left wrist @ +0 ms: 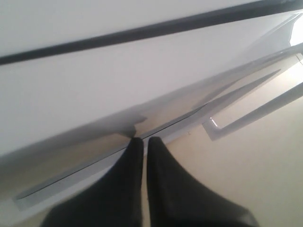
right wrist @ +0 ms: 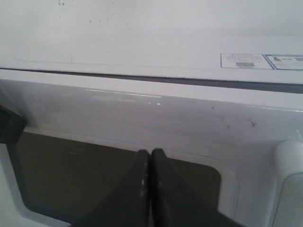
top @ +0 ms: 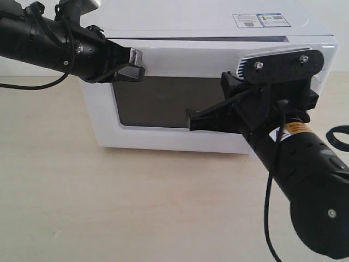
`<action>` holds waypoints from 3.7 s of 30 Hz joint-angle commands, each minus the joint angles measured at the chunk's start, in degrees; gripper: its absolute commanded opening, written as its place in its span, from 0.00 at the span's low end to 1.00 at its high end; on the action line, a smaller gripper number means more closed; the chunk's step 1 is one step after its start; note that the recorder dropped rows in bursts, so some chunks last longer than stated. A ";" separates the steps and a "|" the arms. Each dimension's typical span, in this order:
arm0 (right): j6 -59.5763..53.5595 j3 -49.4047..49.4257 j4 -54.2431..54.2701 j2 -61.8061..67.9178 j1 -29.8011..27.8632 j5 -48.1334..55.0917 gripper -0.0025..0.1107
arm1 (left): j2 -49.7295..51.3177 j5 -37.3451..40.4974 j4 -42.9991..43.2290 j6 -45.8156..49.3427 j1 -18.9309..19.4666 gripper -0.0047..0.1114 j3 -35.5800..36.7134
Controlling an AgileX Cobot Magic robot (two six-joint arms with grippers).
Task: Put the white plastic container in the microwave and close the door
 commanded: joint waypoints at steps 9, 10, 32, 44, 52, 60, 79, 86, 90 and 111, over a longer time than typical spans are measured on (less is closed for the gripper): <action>-5.09 -1.64 5.97 0.99 0.13 -2.55 0.02 | -5.12 3.32 4.44 0.36 -0.15 0.08 0.27; -5.64 -1.94 6.74 0.99 0.13 -2.42 0.02 | -5.93 3.55 4.87 0.24 -0.15 0.08 0.88; -10.02 -6.26 11.32 3.16 -4.02 3.13 0.02 | -36.55 1.56 5.83 0.14 -0.15 0.08 22.18; -9.05 -6.42 9.64 3.16 -8.45 4.58 0.02 | -49.20 1.35 8.67 -4.18 -0.15 0.08 28.45; -7.72 -7.62 6.35 3.16 -10.76 6.77 0.02 | -51.98 1.99 14.82 -10.66 -0.15 0.08 28.90; -10.52 -11.73 6.23 4.38 -10.76 8.69 0.02 | -51.98 1.84 15.11 -10.82 -0.15 0.08 28.90; -14.61 7.02 20.16 -9.15 8.29 2.28 0.02 | -51.98 1.52 17.82 -11.26 -0.15 0.08 28.90; -18.38 14.94 20.78 -21.54 13.99 2.40 0.02 | -51.98 2.00 17.69 -11.26 -0.15 0.08 28.90; -18.09 14.94 21.38 -23.70 13.99 2.29 0.02 | -51.98 1.78 17.42 -11.26 -0.15 0.08 28.90; -18.12 14.94 21.40 -30.16 13.99 3.38 0.02 | -51.98 1.74 17.42 -11.26 -0.15 0.08 28.90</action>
